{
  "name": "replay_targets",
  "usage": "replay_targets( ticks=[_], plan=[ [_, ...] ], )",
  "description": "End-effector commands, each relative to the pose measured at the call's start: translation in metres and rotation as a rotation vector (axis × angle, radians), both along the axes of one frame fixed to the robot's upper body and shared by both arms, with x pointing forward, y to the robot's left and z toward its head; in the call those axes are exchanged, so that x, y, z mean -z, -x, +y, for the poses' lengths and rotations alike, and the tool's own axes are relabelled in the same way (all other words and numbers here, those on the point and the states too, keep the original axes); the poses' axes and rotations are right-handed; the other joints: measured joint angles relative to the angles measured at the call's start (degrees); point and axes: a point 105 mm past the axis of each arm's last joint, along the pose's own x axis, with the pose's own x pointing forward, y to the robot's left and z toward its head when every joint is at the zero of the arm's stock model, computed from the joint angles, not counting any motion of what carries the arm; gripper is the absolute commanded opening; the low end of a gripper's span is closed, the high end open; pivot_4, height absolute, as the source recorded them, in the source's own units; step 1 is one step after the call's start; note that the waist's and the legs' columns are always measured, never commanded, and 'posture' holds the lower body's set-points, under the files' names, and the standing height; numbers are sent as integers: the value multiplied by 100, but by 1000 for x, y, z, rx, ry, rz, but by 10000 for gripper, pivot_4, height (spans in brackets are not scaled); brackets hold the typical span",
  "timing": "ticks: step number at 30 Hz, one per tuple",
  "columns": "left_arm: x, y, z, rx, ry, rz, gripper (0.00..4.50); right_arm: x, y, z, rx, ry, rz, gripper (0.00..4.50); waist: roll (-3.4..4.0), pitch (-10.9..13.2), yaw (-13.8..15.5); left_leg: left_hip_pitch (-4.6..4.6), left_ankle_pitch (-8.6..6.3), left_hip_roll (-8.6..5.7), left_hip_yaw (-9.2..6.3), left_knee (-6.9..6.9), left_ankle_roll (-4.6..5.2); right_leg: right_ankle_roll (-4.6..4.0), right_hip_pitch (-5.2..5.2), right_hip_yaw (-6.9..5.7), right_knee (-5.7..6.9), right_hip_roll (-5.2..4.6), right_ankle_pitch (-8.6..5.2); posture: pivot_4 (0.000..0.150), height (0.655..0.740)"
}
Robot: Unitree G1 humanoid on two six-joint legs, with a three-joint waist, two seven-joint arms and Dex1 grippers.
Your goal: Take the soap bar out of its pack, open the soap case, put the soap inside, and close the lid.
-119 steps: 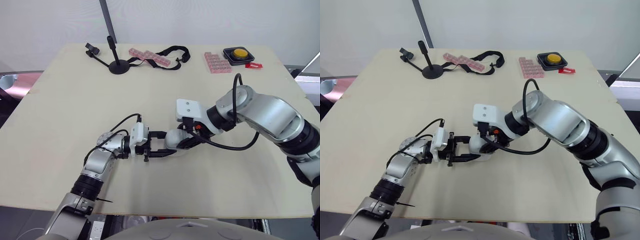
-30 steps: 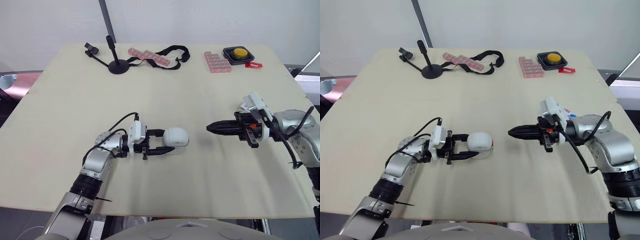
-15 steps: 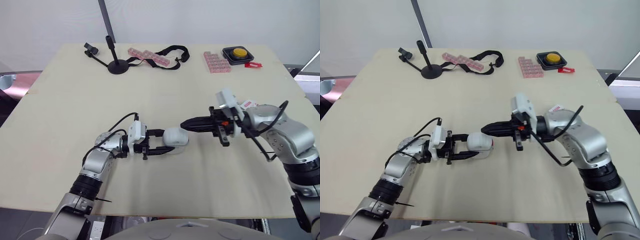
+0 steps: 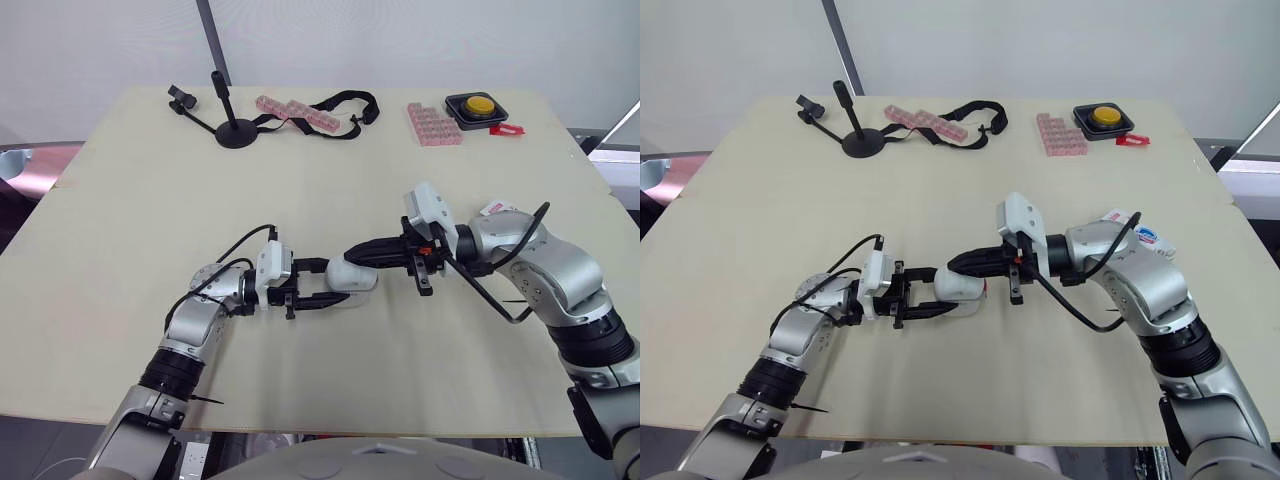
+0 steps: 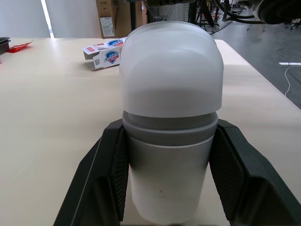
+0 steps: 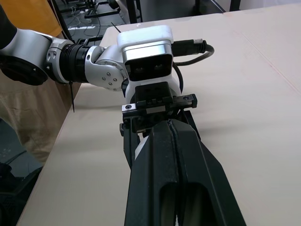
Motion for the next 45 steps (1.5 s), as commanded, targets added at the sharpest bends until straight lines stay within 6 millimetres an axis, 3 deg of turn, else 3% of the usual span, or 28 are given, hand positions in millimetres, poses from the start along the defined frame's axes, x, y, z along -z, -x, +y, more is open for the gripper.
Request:
replay_targets(
  ticks=[1, 26, 45],
  plan=[
    [-6, -2, 1, -6, 2, -23, 19072, -3, 0, 0, -4, 2, -27, 204, 0, 0, -1, 0, 0, 0, 0, 0, 0, 0, 0, 0, 0, 0, 0, 1500, 7400],
    [-7, -1, 3, -13, -3, -34, 19072, 36, -7, -5, 28, 118, 35, 204, 0, -1, -35, 10, 0, 0, 1, -6, -1, 0, 6, 1, -6, -3, 0, 1500, 7400],
    [-7, -3, 3, -22, -3, -34, 19072, 52, -10, -3, 34, 192, 30, 204, -4, -14, -86, 56, 6, -3, 2, -34, -5, 0, 47, -1, -41, -11, 0, 1500, 7400]
  ],
)
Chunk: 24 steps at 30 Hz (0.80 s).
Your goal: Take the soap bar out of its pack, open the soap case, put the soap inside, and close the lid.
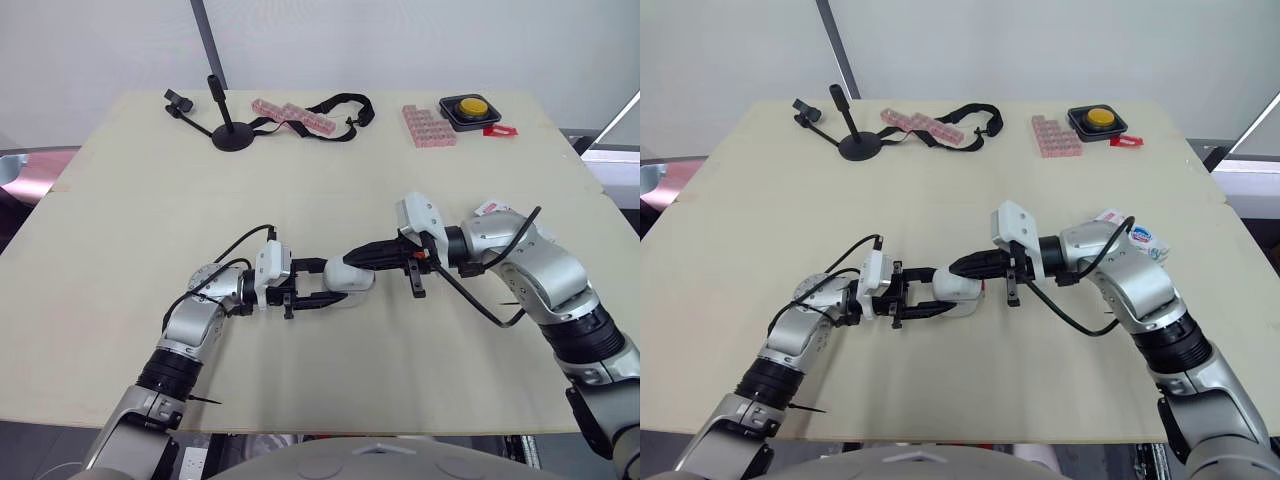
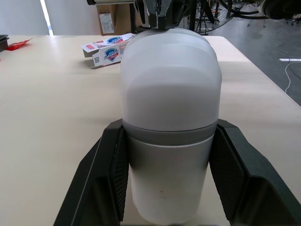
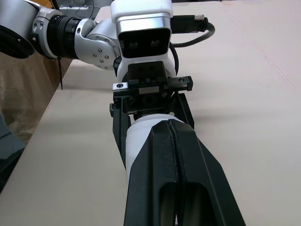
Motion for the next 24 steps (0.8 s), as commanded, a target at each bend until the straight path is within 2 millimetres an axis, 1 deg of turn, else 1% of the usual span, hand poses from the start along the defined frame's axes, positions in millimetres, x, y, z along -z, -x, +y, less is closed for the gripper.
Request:
replay_targets(
  ticks=[1, 5, 10, 12, 14, 19, 21, 24],
  plan=[
    [-9, -2, 0, -7, 13, -43, 19072, 33, -2, -5, 42, 114, 84, 204, 1, -3, -5, 1, 0, 0, 0, -1, 0, 0, 1, 0, -1, 0, 0, 1500, 7400],
    [-10, -3, 0, -8, 14, -46, 19072, 30, -5, -8, 60, 102, 81, 204, 2, -5, -13, 8, 0, 0, 0, -7, 0, 0, 8, -1, -6, -1, 0, 1500, 7400],
    [-9, -2, 2, -10, 11, -46, 19072, 6, -15, -21, 101, -1, 76, 204, 2, -5, -17, 15, 0, -1, 0, -12, -1, 0, 17, -3, -13, -3, 0, 1500, 7400],
    [-9, -3, 3, -10, 8, -46, 19072, -8, -18, -35, 115, -55, 57, 204, 2, -5, -7, 9, 0, -3, -1, -12, 0, 0, 16, -5, -18, -5, 0, 1500, 7400],
    [-10, -3, 4, -13, 8, -45, 19072, -16, -20, -48, 130, -95, 29, 204, 4, -3, -7, -3, 0, -3, -1, -16, 0, 0, 12, -8, -21, -4, 0, 1500, 7400],
    [-12, -6, 4, -25, 21, -36, 19072, -20, -10, -63, 125, -144, -41, 204, 4, -3, 2, -15, -1, 0, -2, -28, 0, 0, 8, -8, -28, 24, 0, 1500, 7400],
    [-12, -5, 4, -26, 22, -34, 19072, -17, -7, -70, 137, -162, -58, 204, 4, -3, 18, -19, -2, 0, -1, -27, 0, 0, 7, -8, -32, 24, 0, 1500, 7400],
    [-12, -4, 4, -27, 24, -31, 19072, -7, -4, -78, 157, -161, -70, 204, 4, -2, 25, -20, -2, 0, -2, -27, 0, 0, 5, -12, -31, 12, 0, 1500, 7400]
  ],
)
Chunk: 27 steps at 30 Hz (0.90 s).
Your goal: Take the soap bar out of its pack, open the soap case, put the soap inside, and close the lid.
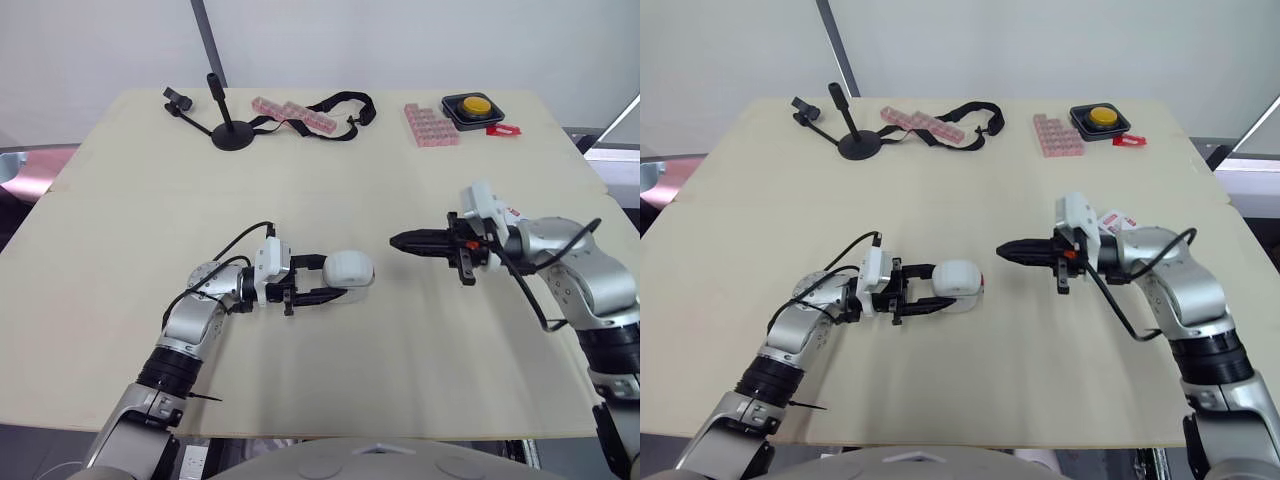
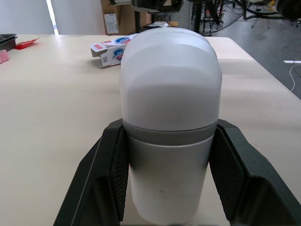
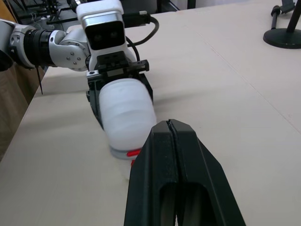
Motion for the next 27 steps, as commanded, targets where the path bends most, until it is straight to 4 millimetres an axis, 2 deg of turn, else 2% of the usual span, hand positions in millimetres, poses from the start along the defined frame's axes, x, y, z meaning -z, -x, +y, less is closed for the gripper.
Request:
replay_targets(
  ticks=[1, 8, 9, 10, 12, 15, 16, 22, 27],
  plan=[
    [-9, -1, 2, -10, 19, -28, 19072, -4, 6, -10, 7, -14, -81, 204, 0, 0, -1, 1, 0, 0, 0, 0, 0, 0, 0, 0, 0, -9, 0, 1500, 7400],
    [-8, 1, 3, -13, 14, -24, 19072, 25, 19, -22, 22, 8, -88, 204, 0, 0, -30, -1, 0, 0, 0, -1, 0, 0, 0, -2, -6, -14, 0, 1500, 7400],
    [-8, 1, 3, -13, 13, -24, 19072, 29, 21, -21, 25, 9, -89, 4171, 0, 0, -38, 0, 0, 0, 0, -1, 0, 0, 0, -2, -15, -14, 0, 1500, 7400],
    [-8, 1, 3, -14, 13, -24, 19072, 32, 22, -21, 27, 9, -89, 5342, 0, 0, -46, 0, 0, 0, -1, -2, 0, 0, 0, -2, -21, -14, 0, 1500, 7400],
    [-8, 1, 3, -14, 12, -25, 19072, 36, 24, -20, 31, 7, -104, 11275, 0, 0, -53, 1, 0, 1, -2, -4, 0, 0, 0, -5, -26, -14, 0, 1500, 7400],
    [-8, 2, 4, -14, 11, -23, 19072, 36, 24, -20, 37, 0, -133, 22329, 0, 0, -79, -1, 0, 1, -2, -5, 0, 0, 0, -5, -30, -14, 0, 1500, 7400],
    [-8, 2, 4, -14, 10, -23, 19072, 37, 25, -20, 28, 0, -137, 24578, 0, 0, -85, -1, 0, 0, -2, -5, 0, 0, 0, -5, -30, -14, 0, 1500, 7400],
    [-12, 0, 4, -24, 28, 4, 19072, 37, 32, -21, -17, 2, -163, 44793, 0, 0, -85, -3, 0, 1, -2, -10, 1, 0, 0, -7, -36, -14, 0, 1500, 7400],
    [-16, 2, 4, -15, 39, 86, 19072, 39, 36, -20, -51, 14, -179, 44793, -1, 0, -90, -2, 0, 1, -3, -13, 1, 0, 0, -8, -36, -14, 0, 1500, 7400]
  ],
)
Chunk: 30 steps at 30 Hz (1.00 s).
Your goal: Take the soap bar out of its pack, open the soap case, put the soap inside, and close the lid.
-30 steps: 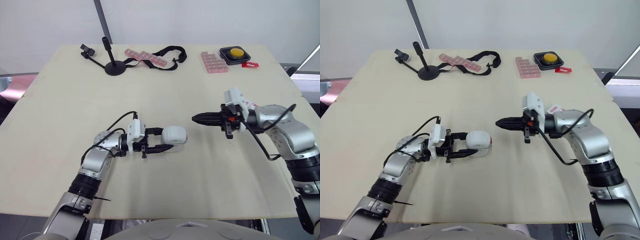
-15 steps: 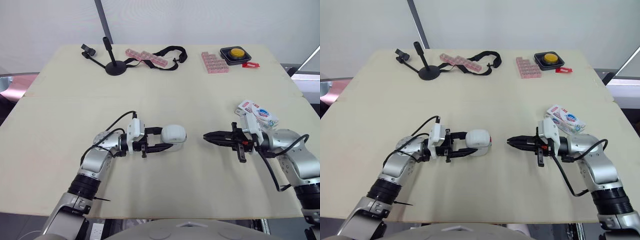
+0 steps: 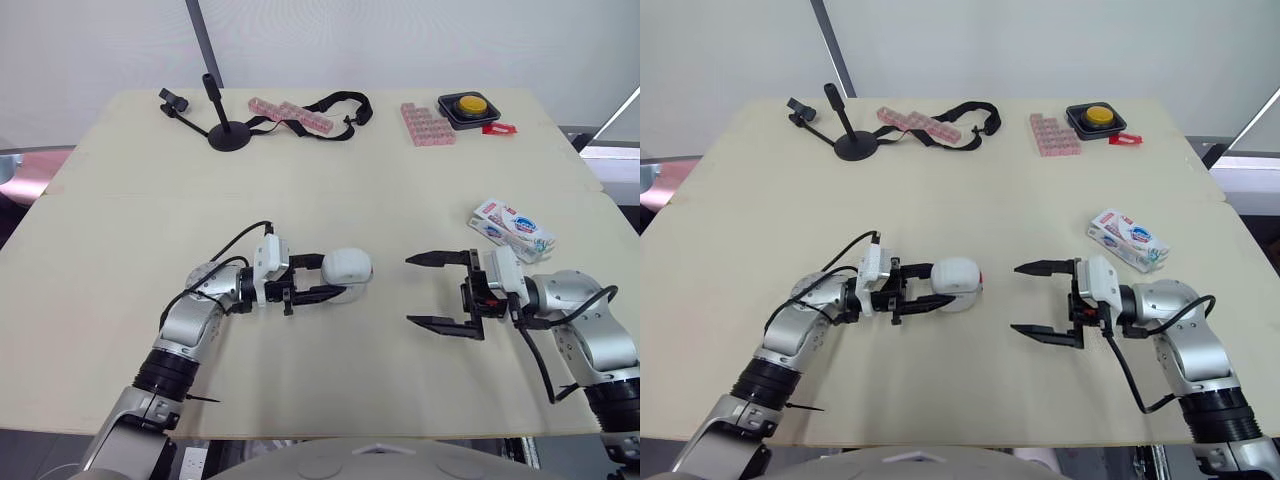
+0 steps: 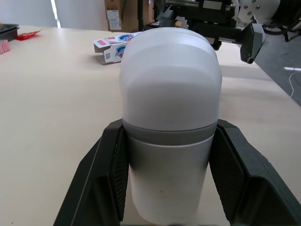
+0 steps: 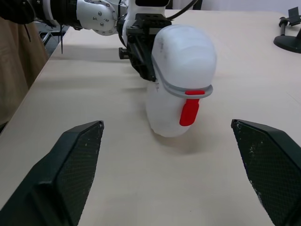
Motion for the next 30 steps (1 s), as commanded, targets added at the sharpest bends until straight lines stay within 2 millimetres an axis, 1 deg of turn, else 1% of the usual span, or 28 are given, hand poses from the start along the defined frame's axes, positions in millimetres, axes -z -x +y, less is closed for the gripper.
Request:
replay_targets(
  ticks=[1, 3, 6, 8, 10, 13, 14, 16, 20, 23, 25, 30],
  plan=[
    [-16, 4, 3, 13, 29, 29, 19072, -4, 3, -1, -28, 11, -40, 44793, 0, 0, -6, -1, 0, 0, 0, 0, 0, 0, 0, 0, -1, 0, 0, 1500, 7400],
    [-20, 8, 4, 21, 38, 104, 19072, -3, 5, 0, -46, 18, -57, 44793, 0, 0, -13, 0, 0, 0, 0, -4, 0, 0, 0, -1, -3, 0, 0, 1500, 7400],
    [-24, 7, 6, -4, 53, 268, 19072, 0, 9, -1, -53, 19, -59, 44793, 0, 0, -5, -1, 0, -1, 0, -10, 0, 0, 0, -3, -6, 0, 0, 1500, 7400],
    [-25, 1, 8, -50, 73, 439, 19072, 6, 14, 0, -58, 26, -48, 44793, 0, 0, 4, -2, 0, -2, -1, -10, 0, 0, 0, -4, -8, 0, 0, 1500, 7400],
    [-22, -1, 8, -68, 76, 586, 19072, 10, 18, 1, -60, 29, -44, 44793, 0, 0, 5, -4, 0, -3, -3, -11, -1, 0, 0, -6, -11, 0, 0, 1500, 7400],
    [-17, -3, 8, -96, 81, 795, 19072, 11, 18, 3, -52, 26, -45, 44793, 0, 0, -17, -5, 0, -6, -3, -11, -1, 1, 1, -5, -14, 5, 0, 1500, 7400],
    [-15, -2, 8, -81, 93, 886, 19072, 11, 17, 4, -49, 26, -45, 44793, 0, 0, -20, -5, 0, -6, -3, -11, -1, 1, 1, -5, -15, 6, 1, 1500, 7400],
    [-13, 0, 9, -70, 94, 997, 19072, 11, 16, 5, -45, 25, -46, 44793, -1, 0, -18, -5, 0, -8, -4, -11, -1, 1, 3, -5, -17, 14, 1, 1500, 7400],
    [-10, 3, 9, -45, 77, 1123, 19072, 11, 13, 6, -42, 24, -42, 44793, -1, 1, -11, -7, 0, -8, -9, -14, -1, 2, 9, -9, -28, 20, 1, 1500, 7400],
    [-2, 9, 8, -34, 18, 1203, 19072, 9, 11, 9, -47, 20, -44, 44793, -2, 1, -5, -9, 0, -9, -17, -15, -1, 3, 14, -20, -33, 19, 1, 1500, 7400],
    [5, 8, 8, -74, -15, 1217, 19072, 8, 10, 11, -52, 17, -44, 44793, -2, 1, -4, -9, 0, -10, -19, -15, -1, 3, 18, -23, -35, 17, 1, 1500, 7400],
    [19, 7, 10, -130, -89, 1188, 19072, 7, 7, 13, -55, 15, -42, 44793, -2, 1, -8, -4, 0, -9, -26, -22, -1, 3, 31, -33, -47, 15, 1, 1500, 7400]
  ],
)
